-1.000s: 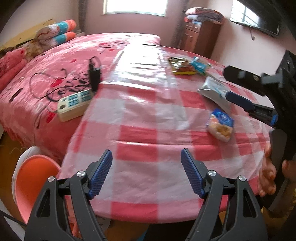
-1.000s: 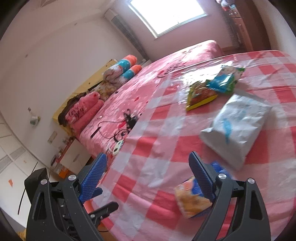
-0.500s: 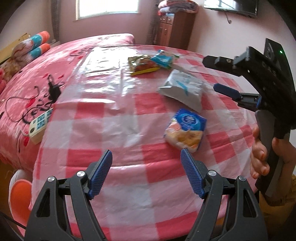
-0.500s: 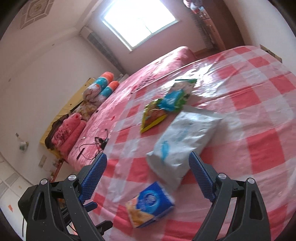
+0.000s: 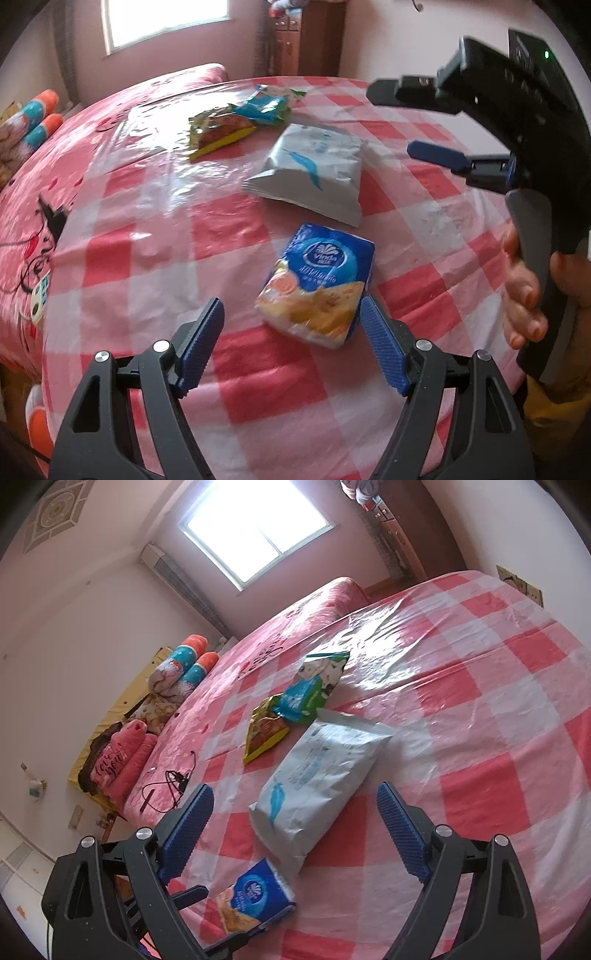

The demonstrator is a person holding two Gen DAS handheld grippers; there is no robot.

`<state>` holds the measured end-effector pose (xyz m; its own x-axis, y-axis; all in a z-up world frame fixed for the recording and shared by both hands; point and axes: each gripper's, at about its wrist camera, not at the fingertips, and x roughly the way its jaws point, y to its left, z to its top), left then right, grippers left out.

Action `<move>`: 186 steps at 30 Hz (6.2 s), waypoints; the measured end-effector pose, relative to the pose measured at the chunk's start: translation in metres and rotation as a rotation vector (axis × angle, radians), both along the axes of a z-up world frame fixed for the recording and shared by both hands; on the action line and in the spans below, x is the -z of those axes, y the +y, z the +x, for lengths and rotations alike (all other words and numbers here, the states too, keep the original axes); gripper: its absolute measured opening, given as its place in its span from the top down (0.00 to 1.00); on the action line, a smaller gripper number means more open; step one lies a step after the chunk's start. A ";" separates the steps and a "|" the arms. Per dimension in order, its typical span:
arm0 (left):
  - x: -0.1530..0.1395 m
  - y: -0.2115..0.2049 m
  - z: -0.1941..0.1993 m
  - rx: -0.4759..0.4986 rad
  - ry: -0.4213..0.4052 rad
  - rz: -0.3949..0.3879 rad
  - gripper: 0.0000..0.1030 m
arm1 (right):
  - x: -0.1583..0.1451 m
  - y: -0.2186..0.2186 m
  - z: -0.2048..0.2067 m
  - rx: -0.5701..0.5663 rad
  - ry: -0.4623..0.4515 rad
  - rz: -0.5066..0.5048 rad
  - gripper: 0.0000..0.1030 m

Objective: Collect trash
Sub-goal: 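Grasp the blue Vinda tissue pack with the left tool, then grasp the white feather-print wipe pack with the right tool while the left tool holds the Vinda pack, then carry the Vinda pack with the left tool while the right tool carries the wipe pack over the bucket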

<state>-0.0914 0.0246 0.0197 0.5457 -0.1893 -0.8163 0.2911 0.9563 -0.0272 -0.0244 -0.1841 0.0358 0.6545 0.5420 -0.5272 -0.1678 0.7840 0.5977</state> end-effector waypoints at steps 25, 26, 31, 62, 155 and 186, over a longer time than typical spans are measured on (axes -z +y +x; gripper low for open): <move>0.004 -0.012 0.028 -0.021 -0.022 -0.021 0.55 | 0.008 -0.008 0.009 -0.004 0.028 -0.020 0.14; 0.002 -0.008 0.029 -0.038 -0.023 -0.031 0.56 | 0.009 -0.007 0.010 -0.005 0.028 -0.023 0.14; -0.014 0.011 0.035 -0.096 -0.048 -0.078 0.56 | 0.010 -0.006 0.010 -0.004 0.030 -0.027 0.14; 0.006 -0.038 0.080 -0.100 0.003 -0.046 0.50 | 0.011 -0.017 0.022 0.031 0.054 -0.132 0.14; -0.006 0.126 -0.035 -0.346 -0.066 -0.043 0.57 | 0.016 0.120 -0.021 -0.321 -0.011 -0.299 0.27; -0.002 0.216 -0.096 -0.501 -0.076 -0.087 0.57 | 0.015 0.199 -0.054 -0.488 0.030 -0.303 0.27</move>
